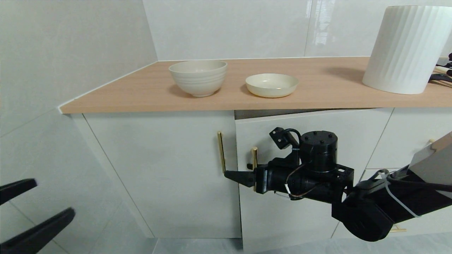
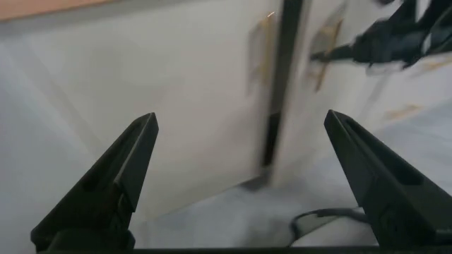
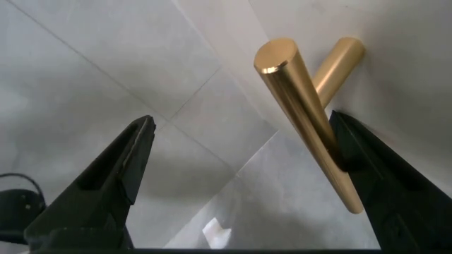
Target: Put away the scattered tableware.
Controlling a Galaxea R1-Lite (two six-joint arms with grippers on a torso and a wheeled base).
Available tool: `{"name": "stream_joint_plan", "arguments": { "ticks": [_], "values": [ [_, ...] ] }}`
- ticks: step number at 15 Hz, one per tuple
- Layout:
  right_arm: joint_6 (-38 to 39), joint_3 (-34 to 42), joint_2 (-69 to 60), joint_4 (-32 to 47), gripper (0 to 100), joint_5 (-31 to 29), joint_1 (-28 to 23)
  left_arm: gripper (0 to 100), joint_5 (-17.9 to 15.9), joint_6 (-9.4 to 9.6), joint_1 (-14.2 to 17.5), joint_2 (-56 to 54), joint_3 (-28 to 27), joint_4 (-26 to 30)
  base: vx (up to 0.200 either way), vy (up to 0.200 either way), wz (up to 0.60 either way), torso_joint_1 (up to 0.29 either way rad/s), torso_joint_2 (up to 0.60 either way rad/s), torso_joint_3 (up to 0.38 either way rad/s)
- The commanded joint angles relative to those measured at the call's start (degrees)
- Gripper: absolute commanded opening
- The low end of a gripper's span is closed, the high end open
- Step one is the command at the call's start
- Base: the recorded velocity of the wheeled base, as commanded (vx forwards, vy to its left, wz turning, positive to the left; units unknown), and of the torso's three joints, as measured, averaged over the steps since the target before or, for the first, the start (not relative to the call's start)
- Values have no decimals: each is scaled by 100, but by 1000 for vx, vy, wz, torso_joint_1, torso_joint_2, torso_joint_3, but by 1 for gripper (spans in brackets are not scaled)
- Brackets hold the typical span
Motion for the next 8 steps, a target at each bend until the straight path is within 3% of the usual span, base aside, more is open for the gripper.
{"name": "stream_joint_plan", "arguments": {
  "ticks": [1, 2, 4, 5, 6, 7, 8],
  "values": [
    [10, 59, -75, 18, 100, 21, 212, 100, -175, -245, -911, 2296, -567, -1047, 0, 0, 0, 0, 0, 0],
    [1, 94, -128, 18, 100, 30, 229, 100, -175, -298, -1095, 2806, -567, -1478, 0, 0, 0, 0, 0, 0],
    [1, 129, -128, 18, 100, 126, 326, 100, -175, -614, -1359, 3904, -584, -2436, 0, 0, 0, 0, 0, 0],
    [-7, 191, -128, 18, 100, 302, 387, 100, -175, -1036, -1552, 4572, -576, -3271, 0, 0, 0, 0, 0, 0],
    [-7, 199, -128, 18, 100, 372, 414, 100, -175, -1212, -1614, 4748, -576, -3543, 0, 0, 0, 0, 0, 0],
    [-16, 208, -111, 18, 100, 522, 502, 100, -175, -1739, -1825, 5188, -584, -4343, 0, 0, 0, 0, 0, 0],
    [-16, 208, -84, 18, 100, 539, 581, 100, -193, -1941, -1886, 5346, -602, -4440, 0, 0, 0, 0, 0, 0]
  ]
}}
